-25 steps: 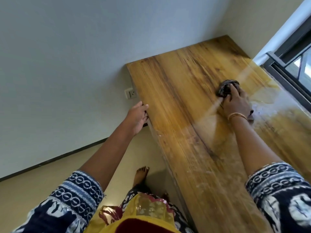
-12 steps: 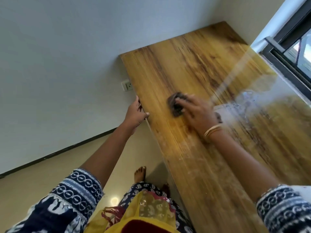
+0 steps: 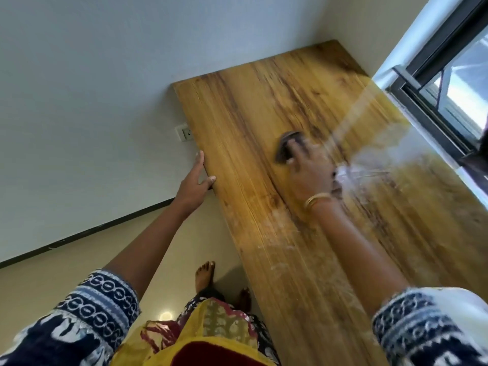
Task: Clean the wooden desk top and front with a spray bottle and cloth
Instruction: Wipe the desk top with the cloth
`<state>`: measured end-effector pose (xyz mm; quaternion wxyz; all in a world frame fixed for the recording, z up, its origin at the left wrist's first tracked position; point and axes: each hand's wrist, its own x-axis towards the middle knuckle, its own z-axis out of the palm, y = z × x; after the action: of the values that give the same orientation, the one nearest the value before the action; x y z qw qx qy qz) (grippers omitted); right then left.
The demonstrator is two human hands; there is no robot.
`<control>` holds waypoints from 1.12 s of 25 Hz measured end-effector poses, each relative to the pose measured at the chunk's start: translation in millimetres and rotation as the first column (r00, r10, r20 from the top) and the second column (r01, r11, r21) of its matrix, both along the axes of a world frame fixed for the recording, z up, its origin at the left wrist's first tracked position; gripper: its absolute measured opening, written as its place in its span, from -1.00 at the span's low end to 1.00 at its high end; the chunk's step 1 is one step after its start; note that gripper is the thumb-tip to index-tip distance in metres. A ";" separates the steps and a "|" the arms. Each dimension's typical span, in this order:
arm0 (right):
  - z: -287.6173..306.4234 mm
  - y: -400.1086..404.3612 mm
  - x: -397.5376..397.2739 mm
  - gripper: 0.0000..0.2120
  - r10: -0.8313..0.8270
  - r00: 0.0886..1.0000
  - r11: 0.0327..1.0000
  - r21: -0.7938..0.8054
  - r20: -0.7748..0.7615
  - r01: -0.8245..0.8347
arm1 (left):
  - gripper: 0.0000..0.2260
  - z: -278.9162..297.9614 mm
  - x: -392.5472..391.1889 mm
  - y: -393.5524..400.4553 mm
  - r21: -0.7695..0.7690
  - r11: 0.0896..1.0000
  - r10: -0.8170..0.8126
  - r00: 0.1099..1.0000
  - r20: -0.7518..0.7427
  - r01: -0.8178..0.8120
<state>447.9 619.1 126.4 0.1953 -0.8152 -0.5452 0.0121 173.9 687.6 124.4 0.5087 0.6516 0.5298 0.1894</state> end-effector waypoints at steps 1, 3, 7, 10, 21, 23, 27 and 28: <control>-2.6 -21.6 -36.5 -0.56 0.170 0.985 0.985 -0.001 0.040 -0.170 | -0.35 2.7 3.1 -3.7 0.002 1.000 0.014 1.000 0.002 -0.014; -4.9 -63.8 -80.6 -0.57 0.493 0.870 0.867 -0.090 0.020 -0.490 | -0.32 5.6 6.3 -8.1 -0.021 0.999 0.045 0.999 0.010 -0.045; -5.6 -58.3 -19.2 -0.60 0.633 0.773 0.774 -0.031 0.052 -0.632 | -0.23 -1.9 2.0 -15.5 -0.084 0.994 0.082 0.993 0.088 -0.075; -4.1 -43.5 90.9 -0.57 0.153 0.988 0.986 0.060 0.029 -0.154 | -0.32 -8.8 2.0 -23.1 -0.075 0.994 0.092 0.986 0.142 -0.082; -6.1 -83.5 -20.6 -0.57 0.196 0.980 0.981 -0.014 0.031 -0.196 | -0.43 -12.2 8.6 -26.4 -0.043 0.996 0.086 0.978 0.190 -0.080; -10.7 -102.4 -46.8 -0.58 0.460 0.888 0.887 -0.063 0.016 -0.458 | -0.45 -12.2 10.5 -27.8 -0.032 0.995 0.094 0.975 0.200 -0.089; -8.5 -60.9 43.8 -0.59 0.307 0.950 0.951 0.023 0.063 -0.309 | -0.47 -11.5 13.4 -30.2 -0.048 0.992 0.125 0.966 0.228 -0.117; -3.8 -48.6 76.4 -0.59 0.188 0.981 0.982 0.027 0.051 -0.190 | -0.48 -11.5 14.7 -30.8 -0.052 0.991 0.136 0.963 0.235 -0.127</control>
<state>524.3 570.5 122.6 0.1928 -0.7566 -0.6247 0.0024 188.6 656.8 112.9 0.5666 0.5783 0.5105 0.2896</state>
